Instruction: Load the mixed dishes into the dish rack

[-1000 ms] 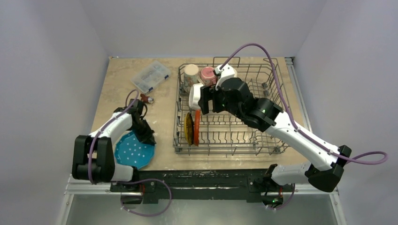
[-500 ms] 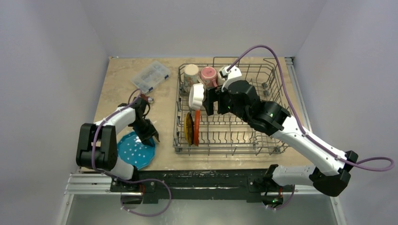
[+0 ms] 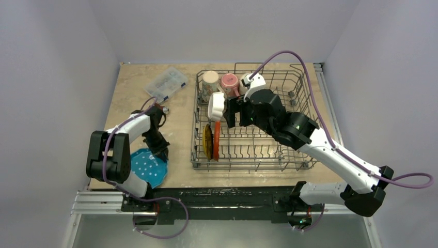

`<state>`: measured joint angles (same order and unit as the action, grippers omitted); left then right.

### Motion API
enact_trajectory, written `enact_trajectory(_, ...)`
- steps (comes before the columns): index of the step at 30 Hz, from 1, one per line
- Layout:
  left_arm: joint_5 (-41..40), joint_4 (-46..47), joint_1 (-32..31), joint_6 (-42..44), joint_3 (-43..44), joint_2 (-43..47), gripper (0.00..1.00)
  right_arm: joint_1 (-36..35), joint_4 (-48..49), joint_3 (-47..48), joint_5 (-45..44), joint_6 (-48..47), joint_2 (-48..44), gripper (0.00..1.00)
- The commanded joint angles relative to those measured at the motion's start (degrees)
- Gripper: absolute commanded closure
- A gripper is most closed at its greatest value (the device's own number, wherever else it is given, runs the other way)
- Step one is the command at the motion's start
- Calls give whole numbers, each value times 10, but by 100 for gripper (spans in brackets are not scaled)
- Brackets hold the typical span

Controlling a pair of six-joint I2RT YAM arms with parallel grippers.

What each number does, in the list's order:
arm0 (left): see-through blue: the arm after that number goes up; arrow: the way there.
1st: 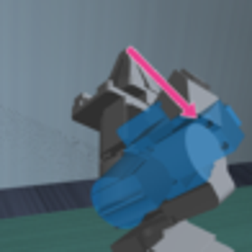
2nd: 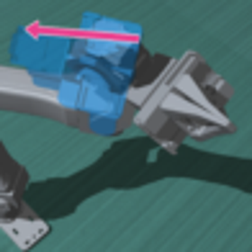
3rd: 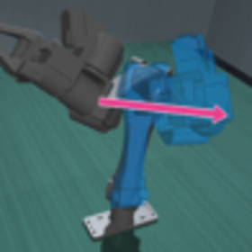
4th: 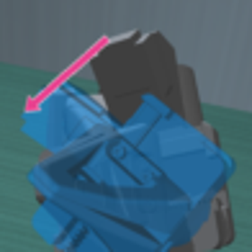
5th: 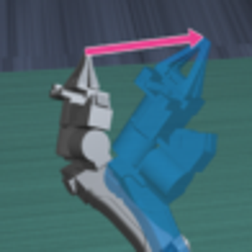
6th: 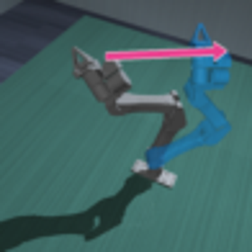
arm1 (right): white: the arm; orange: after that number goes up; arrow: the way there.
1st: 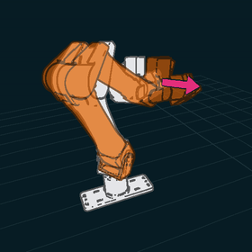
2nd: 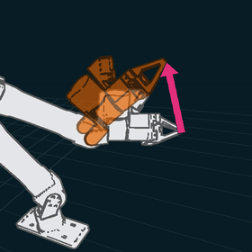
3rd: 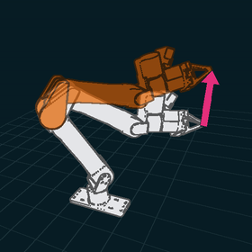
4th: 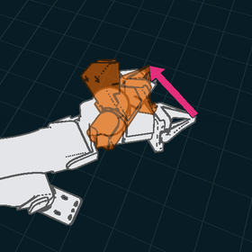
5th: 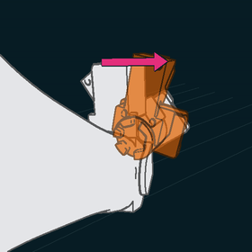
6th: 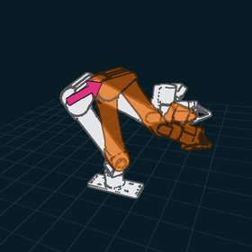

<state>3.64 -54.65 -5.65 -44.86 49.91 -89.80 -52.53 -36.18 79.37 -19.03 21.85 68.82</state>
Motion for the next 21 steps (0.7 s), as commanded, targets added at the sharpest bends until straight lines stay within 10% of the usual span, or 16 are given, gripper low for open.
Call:
enact_trajectory(1, -28, 16, 1, 11, 8, -8, 100, 1, 10, 2, -20, -4, -17, 20)
enact_trajectory(21, -88, -85, 1, -106, 89, 372, 100, 1, 12, 22, 15, 4, 15, 20)
